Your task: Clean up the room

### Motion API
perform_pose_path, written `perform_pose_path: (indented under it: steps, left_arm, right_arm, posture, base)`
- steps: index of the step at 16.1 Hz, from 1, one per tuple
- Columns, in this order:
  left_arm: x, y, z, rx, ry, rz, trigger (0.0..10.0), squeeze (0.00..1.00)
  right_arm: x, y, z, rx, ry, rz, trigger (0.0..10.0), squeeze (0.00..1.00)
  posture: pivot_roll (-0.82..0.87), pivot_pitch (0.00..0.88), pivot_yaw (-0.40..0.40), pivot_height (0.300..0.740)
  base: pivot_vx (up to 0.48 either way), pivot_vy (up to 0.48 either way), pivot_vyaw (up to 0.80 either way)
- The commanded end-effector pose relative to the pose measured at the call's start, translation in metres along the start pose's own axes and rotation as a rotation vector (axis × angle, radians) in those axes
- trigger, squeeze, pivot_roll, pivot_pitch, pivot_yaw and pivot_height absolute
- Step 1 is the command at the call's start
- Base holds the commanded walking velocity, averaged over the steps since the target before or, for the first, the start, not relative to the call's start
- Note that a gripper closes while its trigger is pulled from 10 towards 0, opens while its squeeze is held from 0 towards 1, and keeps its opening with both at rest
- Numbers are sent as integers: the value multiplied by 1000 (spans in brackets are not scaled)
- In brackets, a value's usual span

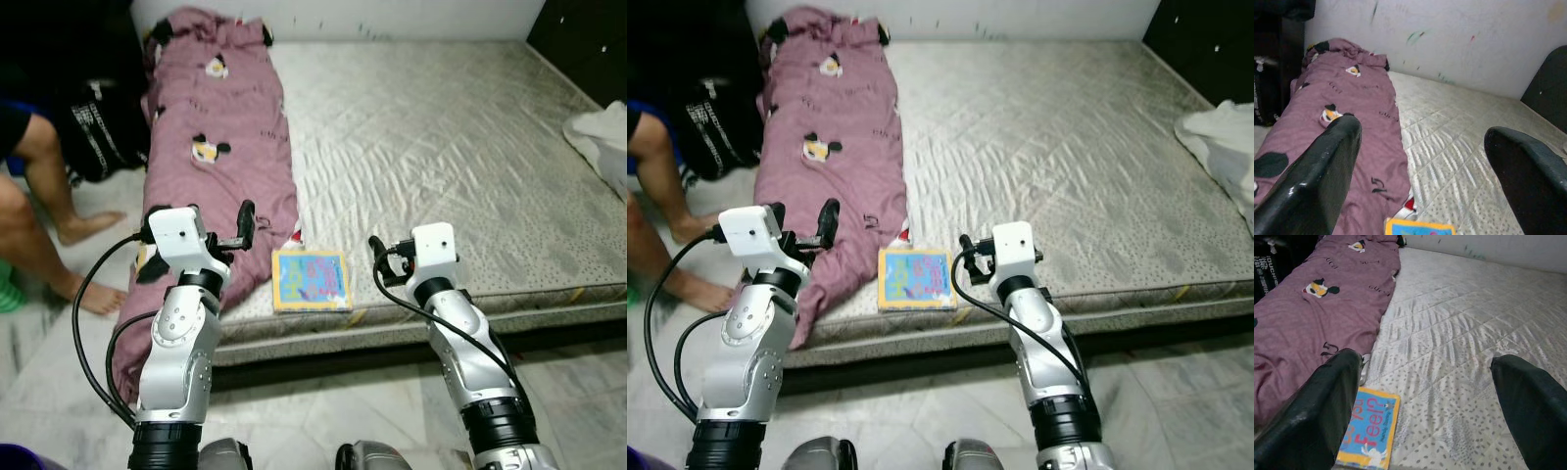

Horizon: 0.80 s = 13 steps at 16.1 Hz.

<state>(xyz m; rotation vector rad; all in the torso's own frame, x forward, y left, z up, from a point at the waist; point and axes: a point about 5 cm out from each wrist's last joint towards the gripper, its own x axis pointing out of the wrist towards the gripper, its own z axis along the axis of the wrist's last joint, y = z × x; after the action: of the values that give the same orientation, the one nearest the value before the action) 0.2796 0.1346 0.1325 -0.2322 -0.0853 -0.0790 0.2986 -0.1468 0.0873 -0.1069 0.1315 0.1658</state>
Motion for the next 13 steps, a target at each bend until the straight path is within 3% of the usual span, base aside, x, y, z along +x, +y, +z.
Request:
perform_pose_path:
  steps: [1, 8, 13]
  left_arm:
    - [-1, 1, 2, 3, -1, -3, 10000, 0]
    - [-2, 1, 1, 10, 19, 0, 10000, 0]
    - [-3, 2, -2, 25, 35, 39, 10000, 0]
  right_arm:
    - [0, 0, 2, 7, 0, 3, 10000, 0]
    - [-1, 1, 3, 26, -2, -7, 10000, 0]
    - [-1, -3, 1, 22, 9, -19, 10000, 0]
  posture:
    - [-8, 55, -26, 740]
    - [-5, 57, -15, 740]
    - [-2, 53, -14, 740]
  base:
    - [341, 0, 0]
    - [334, 0, -114]
    - [0, 0, 0]
